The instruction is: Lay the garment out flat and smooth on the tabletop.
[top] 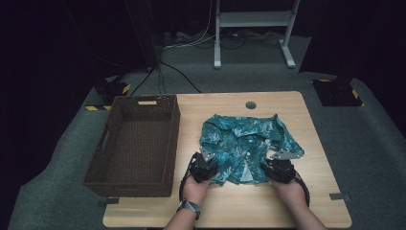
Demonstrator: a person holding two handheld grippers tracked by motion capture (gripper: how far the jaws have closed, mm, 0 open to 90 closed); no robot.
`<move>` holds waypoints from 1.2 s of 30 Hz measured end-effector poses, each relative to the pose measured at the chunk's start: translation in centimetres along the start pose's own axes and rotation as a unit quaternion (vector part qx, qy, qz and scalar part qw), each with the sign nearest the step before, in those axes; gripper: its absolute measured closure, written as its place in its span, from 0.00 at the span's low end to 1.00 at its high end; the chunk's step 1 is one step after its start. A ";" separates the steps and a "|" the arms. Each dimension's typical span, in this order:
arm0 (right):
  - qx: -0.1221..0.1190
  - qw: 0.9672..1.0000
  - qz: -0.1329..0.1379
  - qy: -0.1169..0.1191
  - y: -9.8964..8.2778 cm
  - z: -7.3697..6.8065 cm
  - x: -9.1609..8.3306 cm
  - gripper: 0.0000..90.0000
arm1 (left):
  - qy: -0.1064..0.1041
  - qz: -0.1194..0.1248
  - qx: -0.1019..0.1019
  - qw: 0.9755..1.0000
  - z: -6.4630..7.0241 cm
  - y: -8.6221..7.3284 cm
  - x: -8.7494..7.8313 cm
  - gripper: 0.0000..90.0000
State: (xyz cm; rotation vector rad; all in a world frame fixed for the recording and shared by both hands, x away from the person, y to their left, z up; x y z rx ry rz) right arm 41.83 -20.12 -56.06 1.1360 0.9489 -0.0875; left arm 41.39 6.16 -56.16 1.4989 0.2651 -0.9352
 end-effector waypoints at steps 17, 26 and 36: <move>0.002 0.998 -0.037 -0.048 -4.4 4.7 -5.0 0.99 | 0.005 -0.002 -0.012 1.000 -0.8 0.0 -0.2 0.86; 0.042 0.993 -0.045 -0.100 -7.4 8.6 -7.6 0.99 | 0.014 -0.001 -0.020 1.000 -1.2 0.1 -0.2 0.84; 0.062 0.994 -0.035 -0.089 -7.6 8.7 -7.7 0.91 | 0.001 0.001 -0.011 1.000 0.2 0.3 -0.4 0.67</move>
Point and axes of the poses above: each handheld gripper's, and its own axes: x roughly forward along the jaws, y roughly out of its top, z roughly to its right, the point moved 4 cm from there along x, roughly forward along the jaws, and after that the axes turned 8 degrees about -x, right-handed, at the moved point
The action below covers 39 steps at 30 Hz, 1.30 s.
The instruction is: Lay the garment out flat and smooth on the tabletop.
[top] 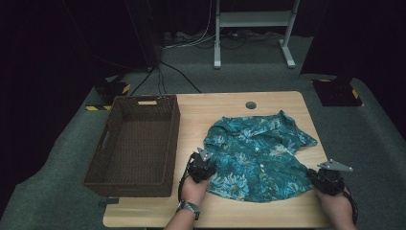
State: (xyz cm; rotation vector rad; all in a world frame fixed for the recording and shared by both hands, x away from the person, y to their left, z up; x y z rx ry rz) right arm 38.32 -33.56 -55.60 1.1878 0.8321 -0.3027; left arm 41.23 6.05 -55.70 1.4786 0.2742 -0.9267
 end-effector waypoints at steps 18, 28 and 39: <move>-0.031 0.999 0.030 0.024 0.9 -3.1 -1.2 0.61 | -0.032 -0.004 0.050 0.998 1.4 -1.5 -0.2 0.41; -0.044 0.998 0.017 0.052 1.0 -4.6 -0.1 0.48 | -0.030 -0.009 0.049 0.998 -0.2 -2.4 -1.6 0.41; -0.054 0.996 0.044 0.060 1.7 -5.3 -0.4 0.52 | -0.034 -0.004 0.051 0.998 -1.1 -3.8 -3.2 0.42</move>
Point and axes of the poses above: each handheld gripper's, and its own axes: x roughly forward along the jaws, y roughly out of its top, z roughly to its right, the point moved 4 cm from there along x, roughly forward along the jaws, and after that the axes turned 8 degrees about -x, right-handed, at the moved point
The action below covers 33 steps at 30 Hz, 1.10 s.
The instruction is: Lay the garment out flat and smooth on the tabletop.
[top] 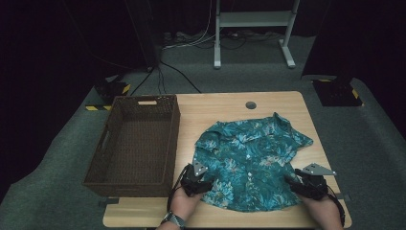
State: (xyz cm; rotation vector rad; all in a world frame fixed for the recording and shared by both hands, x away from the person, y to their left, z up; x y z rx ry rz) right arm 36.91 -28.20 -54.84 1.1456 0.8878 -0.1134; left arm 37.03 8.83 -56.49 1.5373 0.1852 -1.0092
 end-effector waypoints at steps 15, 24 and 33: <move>0.034 0.998 0.006 -0.047 1.0 1.7 1.4 0.57 | 0.009 0.008 -0.010 1.000 -0.1 -0.2 0.1 0.31; 0.068 0.996 0.001 -0.057 2.0 2.6 3.3 0.57 | 0.013 0.005 -0.010 1.000 0.0 -0.4 0.0 0.26; 0.063 0.995 -0.029 -0.068 1.7 3.4 4.1 0.69 | 0.014 0.002 -0.010 1.000 0.0 -0.6 -0.2 0.26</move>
Point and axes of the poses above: each handheld gripper's, and its own axes: x roughly forward along the jaws, y roughly out of its top, z roughly to its right, the point moved 4 cm from there along x, roughly forward along the jaws, and after that the axes turned 8 degrees about -x, right-handed, at the moved point
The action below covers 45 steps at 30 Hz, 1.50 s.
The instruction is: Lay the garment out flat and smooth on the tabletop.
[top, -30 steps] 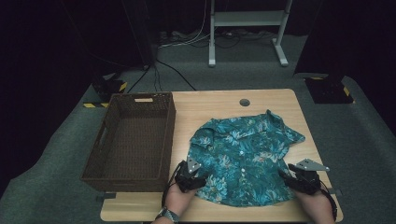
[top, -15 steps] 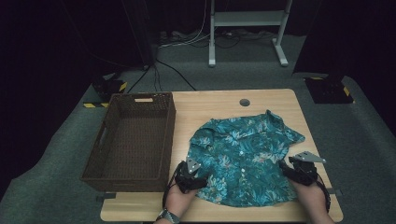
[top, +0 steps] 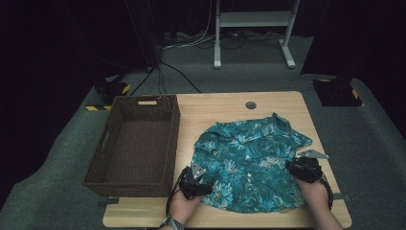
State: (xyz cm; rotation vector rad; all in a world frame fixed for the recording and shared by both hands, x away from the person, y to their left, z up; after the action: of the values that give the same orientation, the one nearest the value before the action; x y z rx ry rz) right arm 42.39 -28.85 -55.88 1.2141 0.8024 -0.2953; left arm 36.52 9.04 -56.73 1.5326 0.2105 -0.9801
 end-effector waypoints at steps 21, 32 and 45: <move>-0.026 0.999 0.018 0.034 -0.1 -2.5 -2.5 0.48 | -0.021 -0.005 -0.009 1.000 -0.5 2.7 1.4 0.15; -0.030 0.999 0.000 0.040 0.5 -4.5 -0.9 0.31 | -0.018 -0.027 -0.004 0.999 -0.7 4.3 4.2 0.15; -0.040 0.997 -0.020 0.055 0.2 -5.3 -0.4 0.27 | -0.008 -0.017 0.011 1.000 0.1 3.2 3.4 0.15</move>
State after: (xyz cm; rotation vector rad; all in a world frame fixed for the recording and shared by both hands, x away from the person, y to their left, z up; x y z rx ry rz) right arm 40.21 -24.03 -56.11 1.1468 0.9265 -0.2279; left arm 40.62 6.79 -56.71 1.5445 0.2154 -1.0253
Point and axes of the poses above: each handheld gripper's, and its own axes: x roughly forward along the jaws, y roughly out of its top, z roughly to its right, the point moved 4 cm from there along x, roughly forward along the jaws, and after that the axes turned 8 degrees about -x, right-handed, at the moved point
